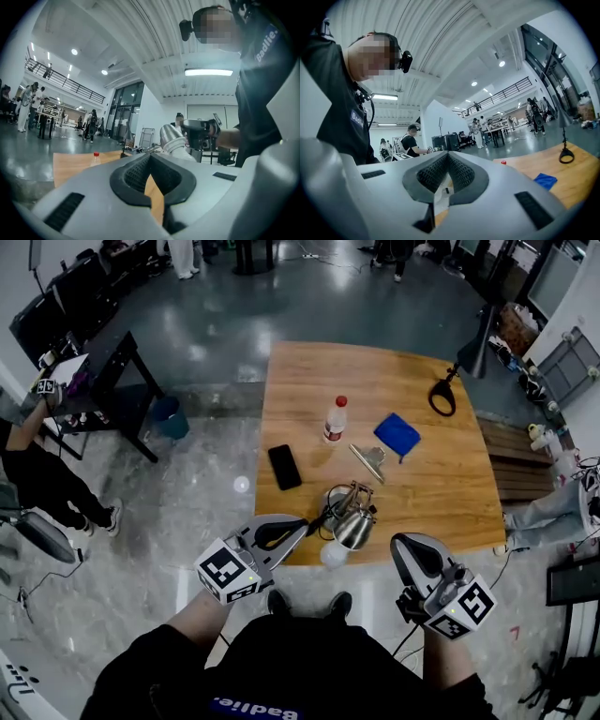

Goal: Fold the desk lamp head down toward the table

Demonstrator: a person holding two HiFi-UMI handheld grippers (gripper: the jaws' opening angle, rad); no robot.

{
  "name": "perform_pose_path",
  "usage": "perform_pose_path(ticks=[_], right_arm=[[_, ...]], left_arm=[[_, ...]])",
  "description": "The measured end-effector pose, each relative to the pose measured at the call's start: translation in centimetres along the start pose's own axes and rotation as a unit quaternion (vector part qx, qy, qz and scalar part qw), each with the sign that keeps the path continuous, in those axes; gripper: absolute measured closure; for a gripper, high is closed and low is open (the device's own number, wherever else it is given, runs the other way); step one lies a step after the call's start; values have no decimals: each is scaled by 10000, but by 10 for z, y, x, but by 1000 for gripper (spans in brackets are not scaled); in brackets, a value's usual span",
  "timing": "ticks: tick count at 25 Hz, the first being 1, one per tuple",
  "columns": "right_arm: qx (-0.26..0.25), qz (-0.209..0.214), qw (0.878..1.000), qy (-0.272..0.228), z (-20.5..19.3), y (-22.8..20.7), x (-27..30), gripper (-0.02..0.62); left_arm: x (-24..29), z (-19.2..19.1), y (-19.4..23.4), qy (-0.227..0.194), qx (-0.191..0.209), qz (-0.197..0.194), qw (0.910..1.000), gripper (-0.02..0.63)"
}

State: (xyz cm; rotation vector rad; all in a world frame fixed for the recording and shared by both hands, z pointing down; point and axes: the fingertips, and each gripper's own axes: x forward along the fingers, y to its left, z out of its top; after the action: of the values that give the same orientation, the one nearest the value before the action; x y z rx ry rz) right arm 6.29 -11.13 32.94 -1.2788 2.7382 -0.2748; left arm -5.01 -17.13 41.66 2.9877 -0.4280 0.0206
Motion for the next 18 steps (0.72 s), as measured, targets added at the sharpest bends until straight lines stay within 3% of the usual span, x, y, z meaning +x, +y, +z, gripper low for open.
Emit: perform_pose_path(ticks=[10, 18], right_arm=[[19, -145, 9997, 210, -11, -44, -7, 600], [81, -145, 9987, 477, -23, -61, 3, 600]], left_arm=[[58, -76, 45, 507, 80, -40, 9987, 607], [106, -110, 59, 817, 210, -177, 9963, 606]])
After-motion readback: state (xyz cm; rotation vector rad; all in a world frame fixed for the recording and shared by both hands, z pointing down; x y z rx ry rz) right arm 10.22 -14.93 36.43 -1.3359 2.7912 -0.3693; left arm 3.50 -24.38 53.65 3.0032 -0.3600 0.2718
